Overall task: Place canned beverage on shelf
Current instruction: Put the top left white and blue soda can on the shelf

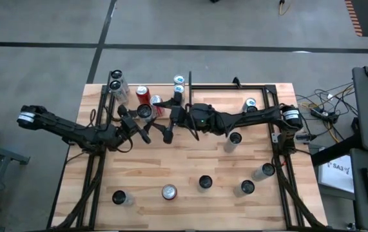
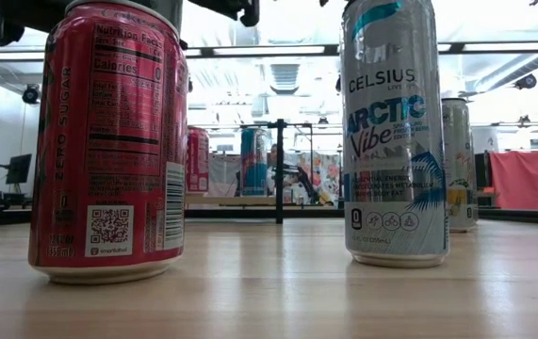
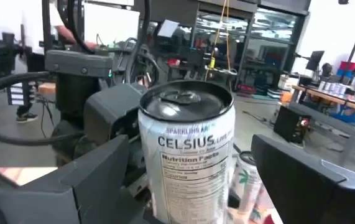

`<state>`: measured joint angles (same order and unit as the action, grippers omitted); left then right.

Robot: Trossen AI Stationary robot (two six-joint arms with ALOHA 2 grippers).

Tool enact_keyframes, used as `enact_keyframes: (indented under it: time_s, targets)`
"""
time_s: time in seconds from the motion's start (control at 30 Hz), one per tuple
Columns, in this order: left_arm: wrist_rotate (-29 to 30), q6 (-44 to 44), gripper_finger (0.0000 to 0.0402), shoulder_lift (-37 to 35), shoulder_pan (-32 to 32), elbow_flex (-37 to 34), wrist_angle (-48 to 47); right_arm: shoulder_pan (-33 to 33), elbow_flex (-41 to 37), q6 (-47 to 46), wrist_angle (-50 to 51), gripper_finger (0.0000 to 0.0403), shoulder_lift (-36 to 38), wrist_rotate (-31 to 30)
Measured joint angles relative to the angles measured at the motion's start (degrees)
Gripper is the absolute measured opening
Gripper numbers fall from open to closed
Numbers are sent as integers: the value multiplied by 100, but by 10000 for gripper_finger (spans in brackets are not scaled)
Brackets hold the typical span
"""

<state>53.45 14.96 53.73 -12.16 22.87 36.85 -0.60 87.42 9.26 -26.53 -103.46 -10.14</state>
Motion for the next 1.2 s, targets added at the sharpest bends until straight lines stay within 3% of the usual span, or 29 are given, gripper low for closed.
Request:
enact_keyframes:
  time_s: [0.2,0.5,0.6,0.77,1.0,1.2]
  targets:
    - [-174,14,232,293,0,-4,485,-3,414,46,191,328,-350,-10]
    - [-151,85,232,760,0,240,466,-18,893,41,860,327,-448,-35]
    - [-98,125,236,818,0,306,472,-18,917,23,911,310,-444,-37]
    - [-55,122,253,810,0,302,465,-20,954,-53,1040,238,-439,-50]
    - [-32,116,288,801,-2,321,258,-20,960,-188,1172,238,-435,-52]
    - [-6,105,294,785,0,350,231,-19,960,-122,1219,238,-377,-302]
